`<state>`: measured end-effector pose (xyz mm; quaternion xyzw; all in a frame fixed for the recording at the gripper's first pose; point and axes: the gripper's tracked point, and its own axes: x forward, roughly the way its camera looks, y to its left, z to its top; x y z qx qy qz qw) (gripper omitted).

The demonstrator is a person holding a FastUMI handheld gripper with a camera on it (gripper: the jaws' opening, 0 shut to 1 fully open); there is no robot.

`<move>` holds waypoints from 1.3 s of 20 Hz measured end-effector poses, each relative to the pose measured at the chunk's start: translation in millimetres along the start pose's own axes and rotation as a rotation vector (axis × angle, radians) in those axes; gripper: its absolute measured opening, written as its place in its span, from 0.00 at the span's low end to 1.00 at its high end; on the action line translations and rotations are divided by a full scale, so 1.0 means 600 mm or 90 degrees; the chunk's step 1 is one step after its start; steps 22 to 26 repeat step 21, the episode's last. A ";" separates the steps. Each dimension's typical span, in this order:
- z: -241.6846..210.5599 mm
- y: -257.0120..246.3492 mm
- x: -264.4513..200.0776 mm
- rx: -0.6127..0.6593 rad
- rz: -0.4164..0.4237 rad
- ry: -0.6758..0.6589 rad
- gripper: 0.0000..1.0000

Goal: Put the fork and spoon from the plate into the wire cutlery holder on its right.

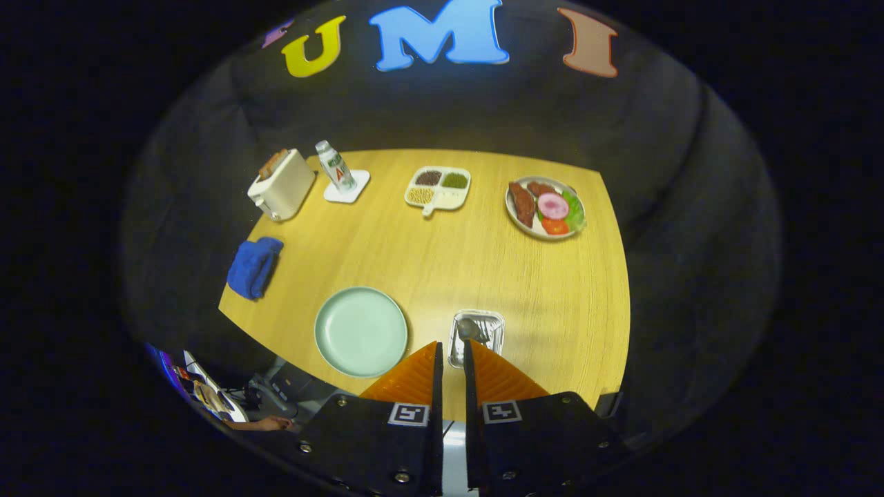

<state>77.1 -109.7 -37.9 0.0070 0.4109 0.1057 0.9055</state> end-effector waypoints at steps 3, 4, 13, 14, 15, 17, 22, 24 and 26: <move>0.035 0.053 -0.041 0.010 -0.007 -0.143 0.14; 0.038 0.063 -0.050 0.016 -0.014 -0.172 0.14; 0.052 0.184 -0.139 0.011 -0.053 -0.423 0.14; 0.055 0.189 -0.156 0.013 -0.059 -0.447 0.15; 0.057 0.194 -0.171 0.018 -0.073 -0.467 0.15; 0.059 0.202 -0.189 0.018 -0.090 -0.502 0.19; 0.053 0.219 -0.189 -0.020 -0.098 -0.526 0.54; 0.053 0.219 -0.189 -0.020 -0.098 -0.526 0.54; 0.053 0.219 -0.189 -0.020 -0.098 -0.526 0.54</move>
